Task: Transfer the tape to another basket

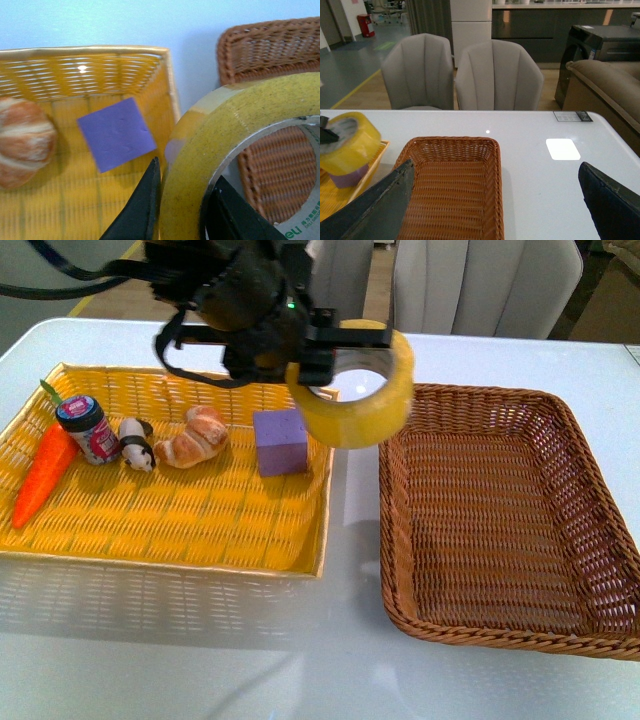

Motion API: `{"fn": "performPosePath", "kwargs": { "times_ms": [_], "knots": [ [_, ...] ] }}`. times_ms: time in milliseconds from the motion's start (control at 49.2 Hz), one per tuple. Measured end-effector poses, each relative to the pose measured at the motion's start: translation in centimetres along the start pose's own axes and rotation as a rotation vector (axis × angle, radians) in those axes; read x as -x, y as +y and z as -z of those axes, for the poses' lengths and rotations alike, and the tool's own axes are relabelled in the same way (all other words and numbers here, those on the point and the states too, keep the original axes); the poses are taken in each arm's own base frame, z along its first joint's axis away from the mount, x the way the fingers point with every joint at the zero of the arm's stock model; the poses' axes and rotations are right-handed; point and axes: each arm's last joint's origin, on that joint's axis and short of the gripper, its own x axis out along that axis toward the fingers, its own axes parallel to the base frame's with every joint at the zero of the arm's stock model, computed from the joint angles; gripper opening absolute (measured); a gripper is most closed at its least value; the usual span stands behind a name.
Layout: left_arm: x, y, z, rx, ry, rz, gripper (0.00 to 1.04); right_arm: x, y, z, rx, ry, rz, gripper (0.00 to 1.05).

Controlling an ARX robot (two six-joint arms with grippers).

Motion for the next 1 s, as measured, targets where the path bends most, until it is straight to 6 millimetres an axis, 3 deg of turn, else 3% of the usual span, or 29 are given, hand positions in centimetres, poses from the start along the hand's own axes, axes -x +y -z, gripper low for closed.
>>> {"fn": "performPosePath", "kwargs": {
  "times_ms": [285, 549, 793, 894, 996],
  "knots": [
    [-3.2, -5.6, -0.2, -0.058, 0.061, 0.09, 0.16, 0.0, 0.0, 0.0, 0.0, 0.0, 0.0, 0.96],
    [-4.5, -8.0, 0.8, -0.087, 0.117, 0.136, 0.16, 0.0, 0.0, 0.0, 0.0, 0.0, 0.0, 0.96],
    [-4.4, -8.8, 1.3, -0.087, 0.14, 0.185, 0.53, 0.0, 0.0, 0.0, 0.0, 0.0, 0.0, 0.96],
    [-4.4, -8.7, 1.4, -0.085, 0.134, 0.189, 0.74, 0.0, 0.0, 0.0, 0.0, 0.0, 0.0, 0.96],
    [-4.2, -8.2, 1.7, -0.074, 0.129, 0.182, 0.88, 0.0, 0.0, 0.0, 0.0, 0.0, 0.0, 0.96]
  ]
}}
